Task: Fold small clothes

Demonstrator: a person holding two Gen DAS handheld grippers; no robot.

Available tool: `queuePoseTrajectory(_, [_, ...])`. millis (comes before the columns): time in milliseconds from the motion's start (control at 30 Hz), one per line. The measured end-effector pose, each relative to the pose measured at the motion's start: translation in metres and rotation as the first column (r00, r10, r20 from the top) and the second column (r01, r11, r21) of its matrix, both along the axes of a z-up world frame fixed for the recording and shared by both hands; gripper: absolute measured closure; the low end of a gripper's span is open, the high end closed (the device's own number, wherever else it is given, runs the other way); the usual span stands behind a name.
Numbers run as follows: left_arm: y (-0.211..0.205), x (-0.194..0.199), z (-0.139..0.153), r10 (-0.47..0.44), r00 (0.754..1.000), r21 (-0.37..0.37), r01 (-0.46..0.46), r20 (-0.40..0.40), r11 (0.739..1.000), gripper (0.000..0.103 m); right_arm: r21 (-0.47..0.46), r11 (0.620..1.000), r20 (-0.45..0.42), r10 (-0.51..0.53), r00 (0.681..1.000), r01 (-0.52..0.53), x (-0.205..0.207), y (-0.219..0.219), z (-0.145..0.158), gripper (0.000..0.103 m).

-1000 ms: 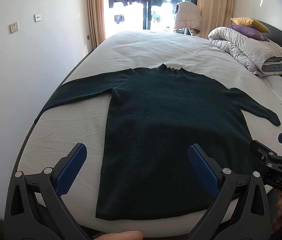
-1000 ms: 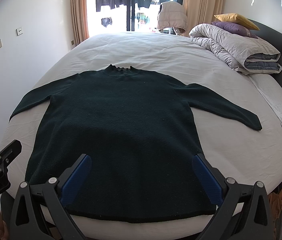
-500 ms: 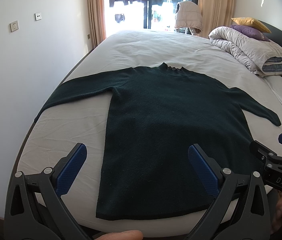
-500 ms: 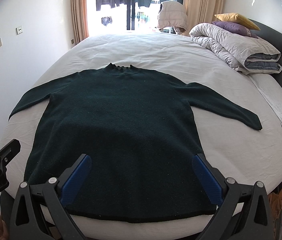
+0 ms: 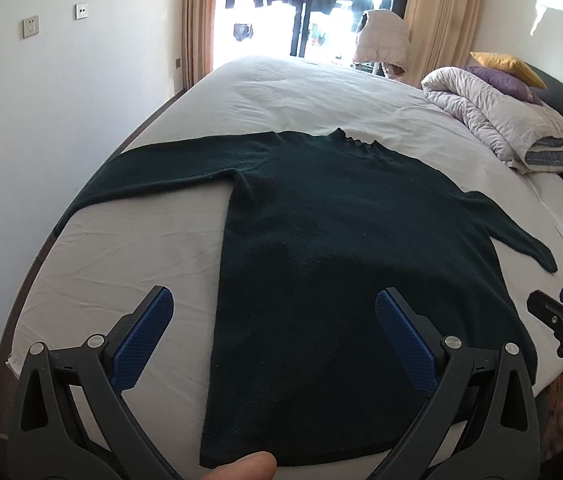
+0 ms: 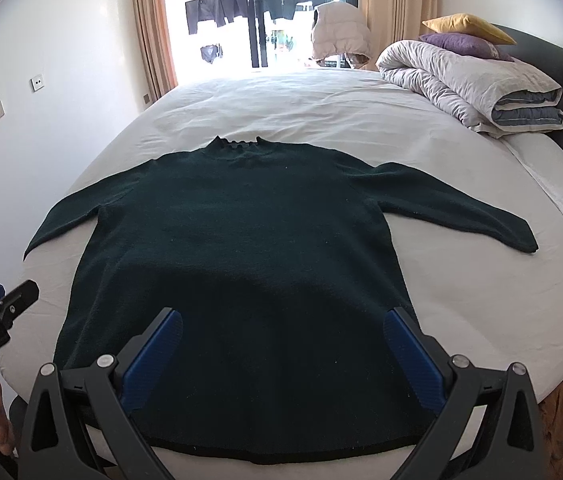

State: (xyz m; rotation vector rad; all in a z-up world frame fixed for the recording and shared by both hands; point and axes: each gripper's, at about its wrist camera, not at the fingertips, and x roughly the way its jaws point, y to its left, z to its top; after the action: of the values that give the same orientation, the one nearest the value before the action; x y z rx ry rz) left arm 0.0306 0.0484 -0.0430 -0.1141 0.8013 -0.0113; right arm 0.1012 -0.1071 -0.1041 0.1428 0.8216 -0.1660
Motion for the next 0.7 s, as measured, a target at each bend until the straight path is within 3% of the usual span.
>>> queuePoseTrajectory(100, [0.025, 0.013, -0.004, 0.005, 1.000, -0.057, -0.004, 0.017, 0.998, 0.000, 0.008, 1.000, -0.004, 0.010, 1.000, -0.010, 0.007, -0.003, -0.007, 0.004])
queuePoseTrajectory(233, [0.073, 0.035, -0.013, -0.002, 1.000, -0.196, 0.007, 0.028, 0.981, 0.000, -0.003, 0.999, -0.007, 0.039, 0.999, -0.039, 0.024, 0.000, -0.015, 0.006])
queuePoseTrajectory(333, [0.117, 0.057, -0.024, 0.030, 0.999, -0.216, -0.034, -0.021, 0.976, 0.000, -0.023, 0.997, -0.007, 0.077, 0.997, -0.078, 0.044, 0.009, -0.019, 0.010])
queuePoseTrajectory(400, [0.160, 0.071, -0.032, 0.068, 0.997, -0.307, -0.080, -0.048, 0.949, 0.000, -0.038, 0.994, -0.004, 0.107, 0.994, -0.107, 0.060, 0.016, -0.020, 0.015])
queuePoseTrajectory(467, [0.211, 0.082, -0.043, 0.165, 0.985, -0.431, -0.173, -0.056, 0.885, 0.000, -0.039, 0.990, -0.011, 0.133, 0.991, -0.134, 0.076, 0.024, -0.022, 0.022])
queuePoseTrajectory(533, [0.263, 0.091, -0.061, 0.240, 0.969, -0.609, -0.230, -0.066, 0.759, 0.001, -0.008, 0.986, -0.020, 0.164, 0.986, -0.164, 0.094, 0.033, -0.026, 0.031])
queuePoseTrajectory(600, [0.300, 0.105, -0.087, 0.283, 0.954, -0.740, -0.260, -0.098, 0.620, 0.001, 0.038, 0.980, -0.027, 0.195, 0.980, -0.194, 0.112, 0.044, -0.032, 0.034])
queuePoseTrajectory(700, [0.330, 0.126, -0.124, 0.312, 0.936, -0.824, -0.303, -0.163, 0.479, 0.001, 0.074, 0.971, -0.044, 0.229, 0.972, -0.226, 0.134, 0.063, -0.037, 0.034])
